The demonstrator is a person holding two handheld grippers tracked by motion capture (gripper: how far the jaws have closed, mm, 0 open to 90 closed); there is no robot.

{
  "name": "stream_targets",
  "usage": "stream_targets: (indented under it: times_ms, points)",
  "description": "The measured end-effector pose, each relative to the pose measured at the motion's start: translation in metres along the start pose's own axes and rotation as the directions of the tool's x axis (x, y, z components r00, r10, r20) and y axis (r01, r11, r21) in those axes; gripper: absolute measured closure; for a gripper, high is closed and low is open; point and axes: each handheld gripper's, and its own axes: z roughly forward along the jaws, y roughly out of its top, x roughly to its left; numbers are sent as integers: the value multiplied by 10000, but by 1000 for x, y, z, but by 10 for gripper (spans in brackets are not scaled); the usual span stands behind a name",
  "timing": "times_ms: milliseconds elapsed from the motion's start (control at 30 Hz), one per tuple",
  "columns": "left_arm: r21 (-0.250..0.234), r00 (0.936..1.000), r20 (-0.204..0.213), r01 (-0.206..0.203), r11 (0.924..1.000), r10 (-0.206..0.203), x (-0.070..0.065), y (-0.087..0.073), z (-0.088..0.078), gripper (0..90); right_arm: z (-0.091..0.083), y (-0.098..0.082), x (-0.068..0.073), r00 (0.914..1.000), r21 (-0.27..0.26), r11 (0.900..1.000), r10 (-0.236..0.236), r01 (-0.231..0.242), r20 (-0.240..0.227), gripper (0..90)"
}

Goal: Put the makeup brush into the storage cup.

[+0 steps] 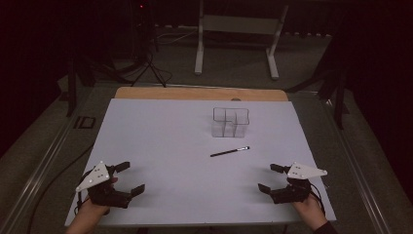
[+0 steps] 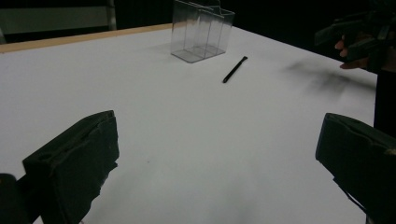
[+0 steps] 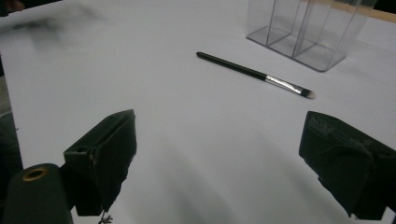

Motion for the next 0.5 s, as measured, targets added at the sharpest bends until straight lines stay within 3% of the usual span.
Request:
stream_targets:
  times_ms: [500]
  points:
    - [-50,10000,-2,-65,10000,65,-2,2,-2,3,-2,5,3,9998,-49,9998,-177,177,-35,133]
